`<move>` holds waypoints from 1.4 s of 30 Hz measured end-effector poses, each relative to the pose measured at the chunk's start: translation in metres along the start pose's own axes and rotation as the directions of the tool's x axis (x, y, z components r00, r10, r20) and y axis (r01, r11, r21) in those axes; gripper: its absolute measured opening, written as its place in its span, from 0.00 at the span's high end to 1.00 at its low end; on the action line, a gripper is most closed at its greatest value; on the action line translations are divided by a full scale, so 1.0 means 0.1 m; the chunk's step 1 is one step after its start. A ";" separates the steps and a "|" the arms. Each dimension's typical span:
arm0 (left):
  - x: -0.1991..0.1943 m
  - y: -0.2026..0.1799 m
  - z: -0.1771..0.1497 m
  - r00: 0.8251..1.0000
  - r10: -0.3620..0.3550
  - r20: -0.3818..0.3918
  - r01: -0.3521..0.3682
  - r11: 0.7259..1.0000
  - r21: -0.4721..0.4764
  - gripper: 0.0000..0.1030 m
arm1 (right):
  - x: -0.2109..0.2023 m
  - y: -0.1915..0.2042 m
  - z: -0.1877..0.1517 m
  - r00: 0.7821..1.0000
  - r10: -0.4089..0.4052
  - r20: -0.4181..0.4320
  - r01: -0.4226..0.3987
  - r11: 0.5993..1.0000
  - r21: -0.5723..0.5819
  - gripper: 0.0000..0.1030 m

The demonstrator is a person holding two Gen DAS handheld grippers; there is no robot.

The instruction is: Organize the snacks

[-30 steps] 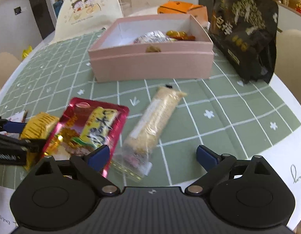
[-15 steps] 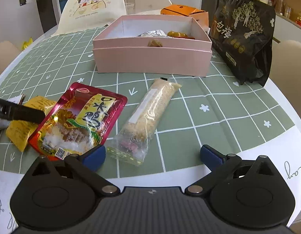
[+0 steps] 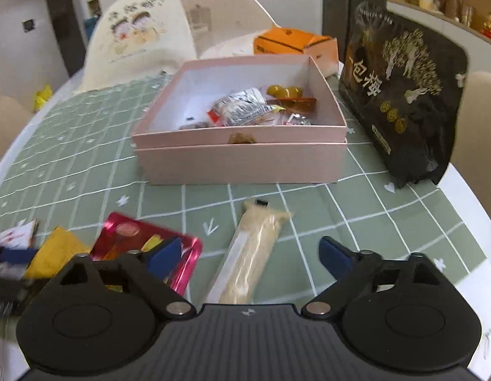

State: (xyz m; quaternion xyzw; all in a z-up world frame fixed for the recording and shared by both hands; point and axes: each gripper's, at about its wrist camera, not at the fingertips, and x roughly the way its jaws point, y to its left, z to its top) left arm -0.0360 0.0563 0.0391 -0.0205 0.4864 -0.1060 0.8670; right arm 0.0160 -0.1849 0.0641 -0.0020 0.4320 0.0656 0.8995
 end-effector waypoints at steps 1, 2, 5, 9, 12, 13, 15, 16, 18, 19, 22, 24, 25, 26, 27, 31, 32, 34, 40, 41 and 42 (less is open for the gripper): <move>-0.01 0.00 -0.02 1.000 -0.003 -0.003 0.003 1.000 0.003 0.26 | 0.07 0.02 0.03 1.000 -0.002 -0.019 0.002 1.000 -0.004 0.35; -0.03 -0.01 -0.04 1.000 -0.007 -0.007 0.007 1.000 0.007 0.26 | 0.12 0.04 0.04 0.999 -0.002 -0.037 0.002 1.000 -0.015 0.44; -0.07 -0.02 -0.08 1.000 -0.014 -0.022 0.014 1.000 0.000 0.30 | 0.14 0.15 0.01 0.998 -0.016 -0.065 0.012 0.997 -0.073 0.72; -0.09 -0.02 -0.10 0.999 -0.025 -0.031 0.025 1.000 -0.011 0.31 | -0.08 0.18 -0.04 0.996 0.064 -0.068 -0.070 0.994 -0.083 0.73; -0.09 -0.03 -0.11 0.999 -0.026 -0.030 0.026 1.000 -0.011 0.32 | -0.28 0.18 -0.06 0.995 0.086 -0.048 -0.090 0.992 -0.093 0.73; -0.09 -0.04 -0.11 0.999 -0.032 -0.028 0.032 0.999 -0.016 0.37 | -0.34 0.17 -0.07 0.995 0.088 -0.040 -0.092 0.992 -0.091 0.73; -0.12 -0.04 -0.10 0.998 -0.060 -0.014 0.059 0.998 -0.035 0.44 | -0.44 0.15 -0.06 0.996 0.089 -0.026 -0.091 0.993 -0.080 0.73; -0.15 -0.05 -0.09 0.997 -0.072 -0.005 0.072 0.997 -0.038 0.45 | -0.48 0.12 -0.05 0.996 0.088 -0.019 -0.090 0.993 -0.073 0.73; -0.23 -0.07 -0.08 0.995 -0.095 0.023 0.095 0.995 -0.022 0.52 | -0.56 0.07 -0.04 0.997 0.080 -0.007 -0.081 0.995 -0.057 0.73; -0.27 -0.08 -0.07 0.995 -0.098 0.034 0.099 0.995 -0.015 0.67 | -0.60 0.04 -0.03 0.997 0.075 0.002 -0.075 0.996 -0.046 0.73; -0.44 -0.10 0.00 0.988 -0.131 0.077 0.131 0.991 0.011 0.78 | -0.71 -0.07 -0.02 0.998 0.059 0.032 -0.058 0.998 -0.020 0.73; -0.53 -0.13 0.08 0.985 -0.140 0.103 0.138 0.990 0.032 0.84 | -0.79 -0.13 -0.02 0.997 0.047 0.058 -0.047 0.999 -0.003 0.73; -0.55 -0.15 0.12 0.984 -0.142 0.105 0.138 0.989 0.045 0.84 | -0.82 -0.16 -0.02 0.997 0.045 0.067 -0.045 0.999 0.006 0.73; -0.56 -0.15 0.16 0.985 -0.143 0.095 0.138 0.989 0.057 0.84 | -0.84 -0.19 -0.02 0.996 0.043 0.076 -0.044 0.999 0.016 0.73; -0.56 -0.15 0.19 0.986 -0.144 0.086 0.139 0.988 0.063 0.84 | -0.85 -0.21 -0.03 0.996 0.039 0.080 -0.041 0.999 0.024 0.73; -0.50 -0.11 0.15 0.994 -0.099 0.046 0.095 0.991 0.096 0.81 | -0.82 -0.24 -0.14 0.998 0.005 0.067 -0.008 0.999 0.035 0.73; -0.48 -0.13 0.12 0.995 -0.090 0.033 0.086 0.990 0.114 0.81 | -0.80 -0.24 -0.18 0.998 0.004 0.057 -0.006 0.999 0.038 0.73; -0.45 -0.20 0.06 0.997 -0.072 0.022 0.068 0.985 0.156 0.79 | -0.72 -0.24 -0.25 0.999 0.017 0.040 -0.019 0.999 0.047 0.73; -0.21 -0.57 -0.14 0.998 0.018 -0.054 0.005 0.916 0.402 0.52 | -0.42 -0.12 -0.31 0.999 0.036 -0.017 -0.036 0.999 0.031 0.68; -0.18 -0.60 -0.15 0.997 0.011 -0.071 0.019 0.910 0.415 0.47 | -0.39 -0.09 -0.31 0.999 0.033 -0.020 -0.033 0.999 0.024 0.63; -0.16 -0.60 -0.16 0.997 0.001 -0.078 0.032 0.907 0.419 0.37 | -0.37 -0.06 -0.31 0.999 0.033 -0.020 -0.033 0.999 0.015 0.53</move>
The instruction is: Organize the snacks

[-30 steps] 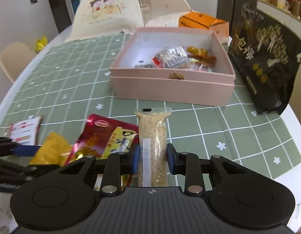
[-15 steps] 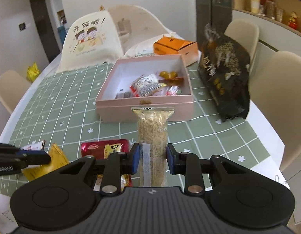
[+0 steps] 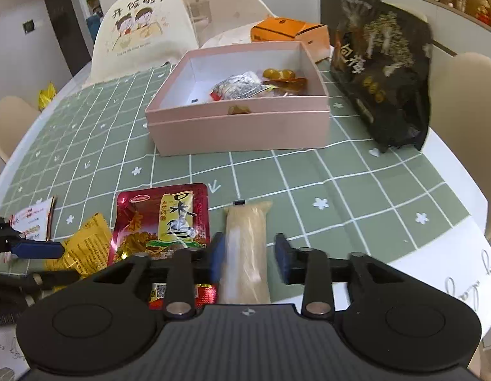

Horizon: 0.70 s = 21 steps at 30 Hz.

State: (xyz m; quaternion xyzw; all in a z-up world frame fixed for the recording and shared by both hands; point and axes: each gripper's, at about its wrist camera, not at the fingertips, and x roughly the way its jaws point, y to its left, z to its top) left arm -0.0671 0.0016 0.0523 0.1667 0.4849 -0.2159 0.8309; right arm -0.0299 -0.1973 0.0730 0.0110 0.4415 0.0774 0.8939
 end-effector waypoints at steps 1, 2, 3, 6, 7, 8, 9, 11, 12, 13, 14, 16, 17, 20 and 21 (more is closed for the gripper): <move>0.01 0.00 0.00 1.000 -0.011 0.001 0.011 1.000 -0.003 0.35 | 0.01 0.02 0.00 1.000 0.000 0.005 0.000 1.000 -0.006 0.44; 0.00 0.03 0.01 1.000 -0.013 0.008 0.013 1.000 -0.021 0.35 | 0.01 0.03 0.00 1.000 0.000 0.013 0.000 1.000 -0.011 0.40; -0.02 0.07 0.01 1.000 -0.007 0.022 0.008 0.999 -0.046 0.38 | 0.02 0.03 -0.01 1.000 -0.001 0.018 0.001 1.000 -0.017 0.35; -0.05 0.20 0.03 0.998 0.037 0.044 -0.032 0.994 -0.109 0.38 | 0.09 0.04 -0.01 1.000 -0.011 0.002 0.011 0.999 -0.034 0.35; -0.03 0.24 0.04 0.999 0.030 0.036 -0.026 0.993 -0.116 0.37 | 0.13 0.04 -0.01 1.000 -0.017 -0.006 0.017 0.999 -0.040 0.35; 0.01 0.28 0.06 1.000 0.011 0.023 -0.008 0.992 -0.122 0.37 | 0.17 0.04 -0.01 1.000 -0.026 -0.017 0.025 0.999 -0.046 0.35; 0.06 0.30 0.08 1.000 -0.009 0.007 0.010 0.992 -0.129 0.36 | 0.21 0.04 -0.01 0.999 -0.029 -0.027 0.028 0.998 -0.054 0.35; 0.17 0.34 0.10 0.999 -0.030 -0.018 0.027 0.989 -0.149 0.30 | 0.28 0.07 0.00 0.999 -0.026 -0.043 0.023 0.997 -0.077 0.35; 0.19 0.37 0.09 0.999 -0.047 -0.025 0.042 0.985 -0.168 0.28 | 0.29 0.09 0.00 0.999 -0.029 -0.043 0.025 0.996 -0.086 0.39; 0.22 0.40 0.09 0.998 -0.065 -0.021 0.060 0.979 -0.194 0.28 | 0.29 0.13 0.00 0.999 -0.032 -0.042 0.027 0.994 -0.107 0.58; 0.21 0.42 0.09 0.998 -0.070 -0.007 0.067 0.976 -0.208 0.31 | 0.27 0.18 0.00 0.999 -0.017 -0.050 0.010 0.991 -0.134 0.71; 0.15 0.42 0.09 0.997 -0.071 0.007 0.071 0.975 -0.212 0.42 | 0.19 0.21 0.02 0.997 0.041 -0.068 -0.051 0.987 -0.151 0.73; 0.12 0.42 0.10 0.997 -0.075 0.016 0.077 0.974 -0.214 0.45 | 0.13 0.21 0.03 0.995 0.076 -0.061 -0.084 0.987 -0.140 0.73; -0.06 0.41 0.17 0.996 -0.078 0.047 0.086 0.973 -0.215 0.55 | -0.12 0.16 0.10 0.994 0.109 -0.011 -0.109 0.987 -0.116 0.73; -0.10 0.40 0.22 0.995 -0.081 0.063 0.092 0.973 -0.214 0.59 | -0.21 0.13 0.14 0.994 0.110 0.009 -0.108 0.988 -0.106 0.73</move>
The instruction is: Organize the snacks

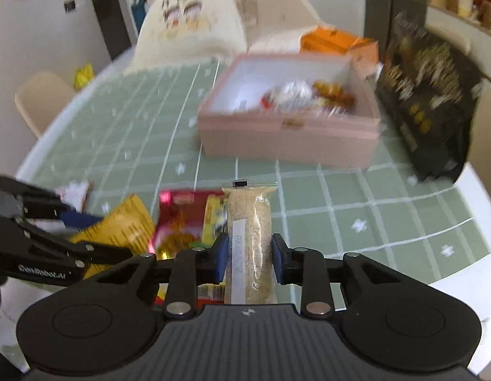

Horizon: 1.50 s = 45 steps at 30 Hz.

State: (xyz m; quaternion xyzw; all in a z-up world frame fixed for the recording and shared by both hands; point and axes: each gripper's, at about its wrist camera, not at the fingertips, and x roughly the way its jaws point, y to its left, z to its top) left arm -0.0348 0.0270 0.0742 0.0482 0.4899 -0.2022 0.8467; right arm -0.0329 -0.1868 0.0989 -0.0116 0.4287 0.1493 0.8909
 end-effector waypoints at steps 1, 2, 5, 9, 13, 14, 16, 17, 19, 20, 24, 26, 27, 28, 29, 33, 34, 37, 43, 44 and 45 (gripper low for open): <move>-0.07 -0.02 0.06 1.000 -0.011 0.024 0.011 1.000 0.001 0.71 | -0.07 -0.02 0.04 1.000 -0.001 0.018 0.000 1.000 0.010 0.73; -0.17 -0.04 0.15 0.998 -0.025 0.062 0.025 1.000 0.001 0.84 | -0.15 -0.06 0.09 0.999 0.000 0.040 -0.001 1.000 0.021 0.73; -0.40 -0.09 0.43 0.983 -0.066 0.172 0.064 0.998 0.016 0.83 | -0.34 -0.14 0.22 0.995 -0.023 0.098 0.019 0.999 0.037 0.73; -0.49 -0.19 0.76 0.969 -0.057 0.239 0.042 0.997 0.067 0.83 | -0.46 -0.24 0.35 0.986 -0.056 0.154 0.048 0.997 0.053 0.73; -0.30 -0.11 0.74 0.982 -0.036 0.186 0.029 0.999 0.042 0.81 | -0.42 -0.27 0.30 0.987 -0.076 0.143 0.068 0.996 0.065 0.73; -0.23 -0.09 0.71 0.987 -0.034 0.160 0.028 0.999 0.035 0.80 | -0.39 -0.30 0.27 0.989 -0.074 0.130 0.065 0.995 0.072 0.73; -0.12 -0.05 0.64 0.992 -0.031 0.123 0.028 0.999 0.027 0.80 | -0.32 -0.33 0.20 0.991 -0.083 0.102 0.074 0.993 0.087 0.73; -0.11 -0.02 0.63 0.993 -0.026 0.115 0.022 0.999 0.032 0.78 | -0.29 -0.35 0.17 0.992 -0.090 0.086 0.081 0.992 0.095 0.73; -0.07 0.03 0.57 0.994 -0.010 0.109 0.004 0.999 0.051 0.77 | -0.23 -0.40 0.12 0.993 -0.099 0.059 0.093 0.990 0.108 0.73; -0.07 0.07 0.55 0.994 -0.012 0.113 0.005 0.998 0.063 0.77 | -0.21 -0.40 0.09 0.994 -0.103 0.047 0.098 0.989 0.112 0.73; -0.01 0.13 0.48 0.993 -0.100 0.068 0.084 0.975 0.206 0.75 | -0.14 -0.40 0.07 0.995 -0.098 0.025 0.095 0.990 0.103 0.73; 0.07 0.05 0.44 0.995 -0.096 0.023 0.085 0.956 0.281 0.73 | -0.09 -0.38 0.07 0.996 -0.092 0.014 0.090 0.991 0.099 0.73; 0.12 0.02 0.42 0.997 -0.077 0.001 0.072 0.947 0.312 0.73 | -0.06 -0.37 0.06 0.996 -0.088 0.004 0.087 0.991 0.097 0.73; 0.18 -0.02 0.39 0.998 -0.049 -0.027 0.056 0.936 0.348 0.73 | -0.03 -0.35 0.06 0.996 -0.086 -0.006 0.086 0.992 0.096 0.73; 0.22 -0.06 0.35 0.998 -0.032 -0.054 0.050 0.925 0.377 0.73 | -0.02 -0.33 0.05 0.996 -0.085 -0.013 0.086 0.992 0.092 0.73; 0.28 -0.18 0.18 0.996 -0.018 -0.089 0.061 0.860 0.507 0.59 | 0.01 -0.27 0.00 0.996 -0.086 -0.030 0.088 0.994 0.063 0.73; 0.29 -0.20 0.15 0.996 -0.018 -0.089 0.063 0.843 0.534 0.54 | 0.02 -0.28 -0.01 0.996 -0.085 -0.034 0.087 0.994 0.064 0.73; 0.28 -0.26 0.10 0.997 -0.019 -0.077 0.059 0.820 0.569 0.50 | 0.08 -0.31 -0.03 0.995 -0.087 -0.048 0.091 0.993 0.073 0.71; 0.32 -0.05 0.17 0.994 0.086 -0.073 -0.036 0.854 0.519 0.47 | 0.25 -0.29 -0.09 0.989 -0.123 -0.078 0.127 0.991 0.043 0.45; 0.35 0.00 0.19 0.992 0.080 -0.092 -0.024 0.870 0.493 0.46 | 0.30 -0.29 -0.11 0.987 -0.135 -0.090 0.139 0.990 0.038 0.45; 0.37 0.05 0.22 0.992 0.067 -0.103 -0.011 0.883 0.468 0.42 | 0.35 -0.29 -0.14 0.984 -0.143 -0.102 0.147 0.989 0.033 0.45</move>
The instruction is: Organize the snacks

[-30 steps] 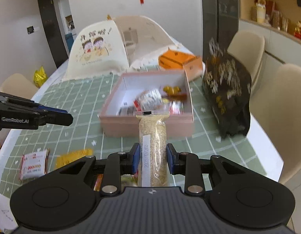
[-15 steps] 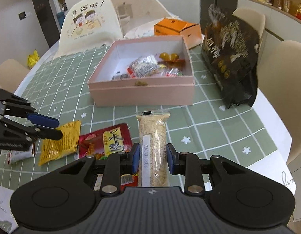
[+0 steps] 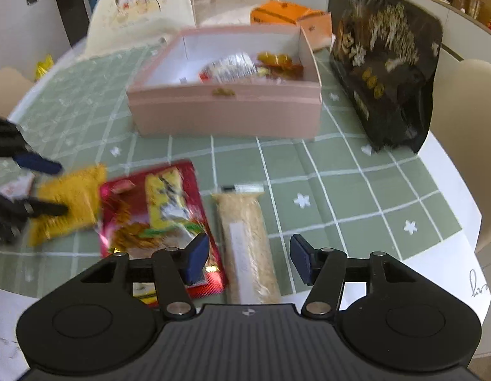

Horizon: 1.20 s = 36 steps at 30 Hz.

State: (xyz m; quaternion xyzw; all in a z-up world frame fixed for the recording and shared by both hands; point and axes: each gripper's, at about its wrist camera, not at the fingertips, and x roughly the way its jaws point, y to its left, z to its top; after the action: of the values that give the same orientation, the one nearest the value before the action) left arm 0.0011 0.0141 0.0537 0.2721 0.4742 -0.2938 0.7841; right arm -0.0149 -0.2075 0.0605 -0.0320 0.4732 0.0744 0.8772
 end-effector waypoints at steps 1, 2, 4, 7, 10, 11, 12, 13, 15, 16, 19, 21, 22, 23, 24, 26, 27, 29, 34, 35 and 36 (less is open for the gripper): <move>0.01 0.03 0.01 1.000 -0.022 0.002 0.023 0.999 -0.029 0.41 | 0.04 0.01 -0.01 1.000 -0.005 -0.006 0.005 1.000 -0.003 0.45; 0.02 0.05 0.02 0.999 -0.037 0.006 0.037 0.998 -0.047 0.41 | 0.06 0.01 -0.02 1.000 -0.006 -0.006 0.006 1.000 -0.006 0.45; 0.05 0.05 0.04 0.998 -0.054 0.019 0.055 0.996 -0.077 0.40 | 0.08 0.02 -0.02 1.000 -0.009 0.007 0.009 1.000 -0.015 0.45; 0.11 0.05 0.06 0.998 -0.064 0.027 0.066 0.994 -0.086 0.25 | 0.11 0.04 0.02 1.000 -0.013 0.014 0.014 1.000 -0.021 0.47; 0.22 0.16 0.06 0.996 -0.094 0.000 0.093 0.984 -0.155 0.10 | 0.08 0.11 0.04 1.000 -0.008 0.016 0.009 0.998 -0.057 0.62; 0.23 0.18 0.05 0.995 -0.098 0.004 0.097 0.982 -0.163 0.10 | 0.07 0.14 0.03 1.000 -0.011 0.017 0.012 0.997 -0.074 0.64; 0.23 0.17 0.05 0.996 -0.093 0.001 0.092 0.982 -0.162 0.10 | 0.06 0.17 0.02 1.000 -0.017 0.020 0.019 0.996 -0.092 0.72; 0.24 0.16 0.05 0.996 -0.094 -0.008 0.091 0.982 -0.166 0.13 | 0.05 0.19 0.01 1.000 -0.020 0.019 0.022 0.994 -0.107 0.72; 0.17 0.09 0.05 0.996 -0.093 -0.004 0.091 0.982 -0.167 0.33 | 0.00 0.18 0.00 1.000 -0.004 0.015 0.005 0.995 -0.102 0.73; 0.10 0.04 0.04 0.996 -0.089 0.016 0.090 0.982 -0.166 0.46 | -0.04 0.15 0.00 1.000 0.014 0.017 -0.012 0.996 -0.087 0.73; -0.15 -0.07 0.02 0.990 -0.077 0.117 0.094 0.984 -0.153 0.56 | -0.28 -0.01 0.05 0.997 0.065 0.052 -0.064 0.998 -0.014 0.73; -0.33 -0.09 0.04 0.983 -0.050 0.178 0.080 0.983 -0.166 0.57 | -0.50 -0.14 0.11 0.992 0.081 0.101 -0.084 0.996 0.026 0.73; -0.43 -0.07 0.07 0.976 -0.050 0.211 0.090 0.979 -0.182 0.57 | -0.62 -0.21 0.15 0.988 0.082 0.130 -0.088 0.995 0.041 0.73; -0.55 -0.03 0.11 0.967 -0.053 0.249 0.106 0.974 -0.202 0.57 | -0.71 -0.25 0.17 0.985 0.080 0.152 -0.088 0.995 0.051 0.73; -0.67 0.01 0.16 0.956 -0.055 0.289 0.121 0.969 -0.217 0.57 | -0.80 -0.29 0.21 0.981 0.074 0.179 -0.086 0.995 0.059 0.73; -0.90 0.13 0.35 0.922 -0.053 0.385 0.159 0.955 -0.251 0.57 | -0.95 -0.34 0.26 0.973 0.055 0.225 -0.073 0.995 0.070 0.73; -0.96 0.19 0.46 0.908 -0.050 0.417 0.173 0.949 -0.263 0.57 | -0.99 -0.35 0.29 0.969 0.051 0.240 -0.071 0.995 0.073 0.73; -0.99 0.38 0.76 0.869 -0.023 0.494 0.206 0.924 -0.321 0.56 | -1.01 -0.36 0.36 0.965 0.055 0.257 -0.076 0.994 0.073 0.73; -0.61 0.90 1.21 0.824 0.051 0.564 0.330 0.766 -0.552 0.57 | -0.85 -0.25 0.57 0.968 0.069 0.243 -0.084 0.995 0.050 0.73; -0.60 0.94 1.17 0.817 0.050 0.574 0.349 0.749 -0.563 0.57 | -0.81 -0.22 0.62 0.970 0.068 0.234 -0.081 0.996 0.048 0.73; -0.62 0.96 1.08 0.806 0.047 0.590 0.368 0.742 -0.561 0.57 | -0.79 -0.19 0.64 0.972 0.059 0.229 -0.071 0.996 0.045 0.73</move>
State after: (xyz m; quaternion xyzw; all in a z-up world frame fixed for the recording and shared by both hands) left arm 0.1101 0.0160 0.1675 -0.1625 0.3123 -0.2471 0.9028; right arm -0.0015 -0.2258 0.1618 0.0155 0.3725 0.0935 0.9232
